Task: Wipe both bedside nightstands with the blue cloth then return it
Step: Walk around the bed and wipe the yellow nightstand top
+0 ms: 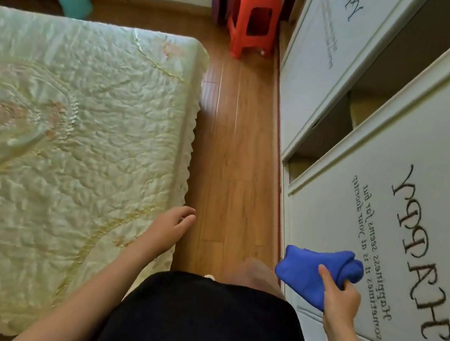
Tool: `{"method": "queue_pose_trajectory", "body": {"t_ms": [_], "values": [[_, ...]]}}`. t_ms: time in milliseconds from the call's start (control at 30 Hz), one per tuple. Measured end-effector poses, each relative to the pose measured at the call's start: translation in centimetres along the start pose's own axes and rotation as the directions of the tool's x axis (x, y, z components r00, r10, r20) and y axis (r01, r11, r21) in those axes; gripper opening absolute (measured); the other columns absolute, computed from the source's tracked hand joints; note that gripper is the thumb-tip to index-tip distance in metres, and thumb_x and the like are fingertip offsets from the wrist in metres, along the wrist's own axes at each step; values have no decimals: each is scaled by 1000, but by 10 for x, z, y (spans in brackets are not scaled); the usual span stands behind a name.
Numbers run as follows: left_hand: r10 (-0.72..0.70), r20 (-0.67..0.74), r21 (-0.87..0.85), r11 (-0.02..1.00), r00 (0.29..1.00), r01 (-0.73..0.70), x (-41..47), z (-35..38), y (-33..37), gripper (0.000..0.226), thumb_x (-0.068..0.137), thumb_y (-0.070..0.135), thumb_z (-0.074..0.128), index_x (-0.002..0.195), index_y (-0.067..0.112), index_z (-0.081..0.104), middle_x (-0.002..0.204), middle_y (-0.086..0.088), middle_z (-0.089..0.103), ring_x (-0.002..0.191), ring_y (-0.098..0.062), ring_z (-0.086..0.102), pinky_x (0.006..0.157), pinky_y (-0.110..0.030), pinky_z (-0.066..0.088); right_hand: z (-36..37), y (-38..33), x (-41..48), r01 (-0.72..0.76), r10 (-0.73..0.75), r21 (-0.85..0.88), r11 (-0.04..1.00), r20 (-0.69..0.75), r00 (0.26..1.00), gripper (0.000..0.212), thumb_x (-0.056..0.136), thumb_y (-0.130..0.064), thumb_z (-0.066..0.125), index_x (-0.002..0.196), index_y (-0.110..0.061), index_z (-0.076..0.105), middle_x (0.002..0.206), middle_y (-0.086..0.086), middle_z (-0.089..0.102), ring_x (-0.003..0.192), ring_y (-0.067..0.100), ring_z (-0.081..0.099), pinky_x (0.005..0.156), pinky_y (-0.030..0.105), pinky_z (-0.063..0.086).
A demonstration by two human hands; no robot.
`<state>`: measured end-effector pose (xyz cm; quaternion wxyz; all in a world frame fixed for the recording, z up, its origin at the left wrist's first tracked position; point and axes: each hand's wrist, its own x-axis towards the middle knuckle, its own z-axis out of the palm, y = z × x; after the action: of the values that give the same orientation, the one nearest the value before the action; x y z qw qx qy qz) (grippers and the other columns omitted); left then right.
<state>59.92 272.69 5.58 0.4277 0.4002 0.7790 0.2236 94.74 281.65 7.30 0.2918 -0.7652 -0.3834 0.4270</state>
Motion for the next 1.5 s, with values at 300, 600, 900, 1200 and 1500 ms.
{"method": "queue_pose_trajectory", "body": {"t_ms": [300, 600, 900, 1200, 1500], "values": [[-156, -109, -117, 983, 982, 143, 151, 3, 84, 35, 96, 39, 46, 122, 22, 62, 115, 4, 65, 105, -13, 61, 90, -31, 49, 70, -115, 191, 31, -25, -41, 999, 144, 989, 17, 87, -17, 69, 85, -4, 57, 84, 10, 60, 87, 31, 59, 76, 37, 45], [-405, -351, -348, 894, 844, 284, 251, -52, 123, 23, 96, 27, 50, 105, 18, 70, 99, 2, 70, 94, -15, 63, 73, -26, 43, 205, -288, 305, 150, -114, -53, 987, 421, 900, 15, 86, -15, 71, 91, -6, 60, 89, 11, 63, 83, 26, 61, 74, 34, 46], [-495, -367, -441, 838, 788, 321, 422, -148, 121, 20, 98, 29, 48, 102, 23, 66, 100, -2, 70, 96, -21, 63, 79, -34, 46, 370, -422, 409, 201, -134, -81, 976, 506, 852, 15, 87, -16, 69, 89, -5, 60, 78, 3, 63, 73, 17, 61, 60, 24, 45], [-234, -258, -243, 955, 937, 172, 665, -319, 220, 25, 98, 35, 45, 106, 26, 67, 101, 9, 67, 96, -9, 60, 77, -26, 43, 463, -571, 517, 148, -121, -65, 987, 312, 942, 16, 88, -15, 68, 91, -1, 59, 89, 14, 62, 79, 27, 58, 62, 29, 44], [-166, -283, -256, 962, 945, 92, 859, -394, 287, 19, 98, 28, 47, 101, 27, 65, 96, 11, 67, 91, -3, 60, 74, -24, 45, 590, -693, 655, 142, -120, -58, 988, 283, 952, 15, 88, -13, 67, 83, -4, 57, 79, 5, 58, 83, 26, 56, 65, 29, 41]]}}
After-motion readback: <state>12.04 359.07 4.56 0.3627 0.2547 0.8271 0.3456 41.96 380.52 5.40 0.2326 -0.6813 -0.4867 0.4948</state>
